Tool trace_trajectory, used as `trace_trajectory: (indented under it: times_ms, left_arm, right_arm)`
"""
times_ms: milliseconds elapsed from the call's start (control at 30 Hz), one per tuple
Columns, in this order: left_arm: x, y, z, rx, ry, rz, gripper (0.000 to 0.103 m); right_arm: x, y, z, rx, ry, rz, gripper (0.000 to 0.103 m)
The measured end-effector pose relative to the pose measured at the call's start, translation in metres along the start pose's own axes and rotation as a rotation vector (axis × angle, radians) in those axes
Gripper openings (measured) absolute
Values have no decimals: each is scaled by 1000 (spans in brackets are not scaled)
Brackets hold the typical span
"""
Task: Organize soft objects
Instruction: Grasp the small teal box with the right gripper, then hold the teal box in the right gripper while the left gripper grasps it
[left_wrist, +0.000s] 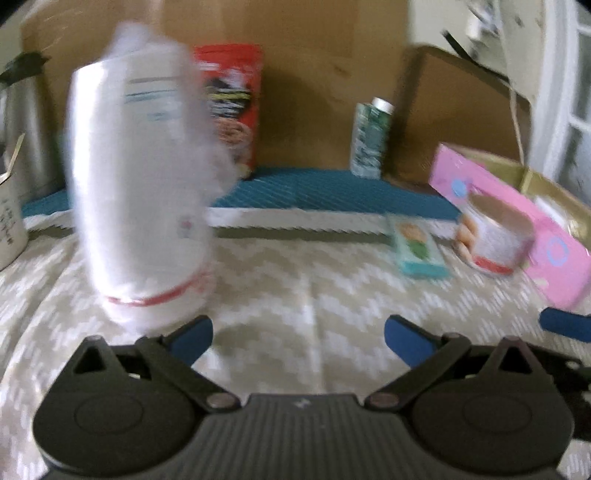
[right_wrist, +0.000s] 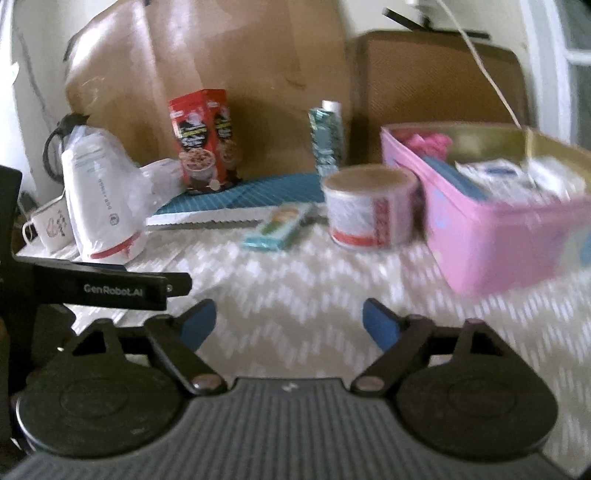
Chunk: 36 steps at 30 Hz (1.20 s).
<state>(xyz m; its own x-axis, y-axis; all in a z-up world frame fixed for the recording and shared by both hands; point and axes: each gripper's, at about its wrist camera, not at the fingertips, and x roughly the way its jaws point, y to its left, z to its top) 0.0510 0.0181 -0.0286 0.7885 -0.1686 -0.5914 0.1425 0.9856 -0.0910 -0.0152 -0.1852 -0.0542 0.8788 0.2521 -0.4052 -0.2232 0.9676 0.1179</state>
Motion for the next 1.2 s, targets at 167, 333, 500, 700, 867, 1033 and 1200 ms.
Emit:
trace_trajectory:
  times_ms: [167,333,500,700,867,1033,1200]
  left_arm:
    - [-11,22,-3,-50,-86,10,103]
    - [-19,23,-7,-53,-143,-42,103]
    - [-21,26,-6,-72,-151,-71,101]
    - [-10,41,-3,-149,-67,-218,81]
    - [-6,29,0,-203,65,-435,79]
    - [10,-14,5,-181,215,-561,57]
    - [10,-51,16,-124,213,-523,33]
  right_arm:
    - [29,19,19,-93,-3,-5,73]
    - [72,26,36,-97,42,-47,73]
    - [112,21,48,-72,102,-104,71]
    - [86,14,38,-55,115,-19,45]
    - [33,1,9,51,110,107,45]
    - [3,-13,-15,213,88,240,44]
    - [-14,-17,-19,200,21,228,44]
